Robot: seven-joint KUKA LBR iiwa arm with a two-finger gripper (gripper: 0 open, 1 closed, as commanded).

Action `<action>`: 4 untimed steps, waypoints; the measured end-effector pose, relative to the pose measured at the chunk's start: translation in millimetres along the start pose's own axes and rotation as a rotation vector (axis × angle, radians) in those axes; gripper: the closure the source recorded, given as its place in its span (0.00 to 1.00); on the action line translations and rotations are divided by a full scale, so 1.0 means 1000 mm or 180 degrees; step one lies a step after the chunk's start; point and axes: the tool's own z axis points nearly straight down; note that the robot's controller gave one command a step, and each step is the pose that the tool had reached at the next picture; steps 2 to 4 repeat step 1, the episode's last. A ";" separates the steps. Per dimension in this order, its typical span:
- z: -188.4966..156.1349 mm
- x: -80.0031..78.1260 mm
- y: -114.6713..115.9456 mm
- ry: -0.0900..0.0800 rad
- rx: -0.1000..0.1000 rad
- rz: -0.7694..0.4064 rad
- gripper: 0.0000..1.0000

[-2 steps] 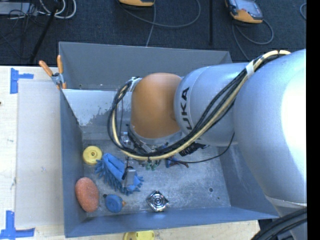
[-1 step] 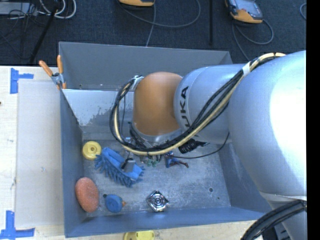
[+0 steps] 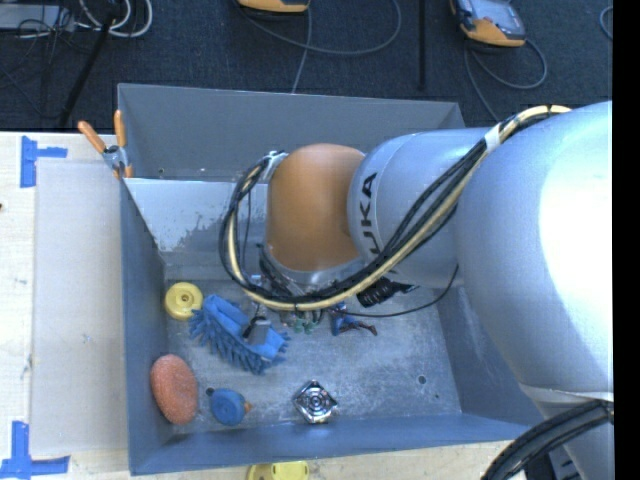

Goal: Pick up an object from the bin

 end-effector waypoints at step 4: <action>-0.100 0.016 0.009 0.0000 0.0001 -0.0077 1.00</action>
Offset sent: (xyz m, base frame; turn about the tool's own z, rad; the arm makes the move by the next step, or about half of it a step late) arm 0.0000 0.0000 0.0000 0.0000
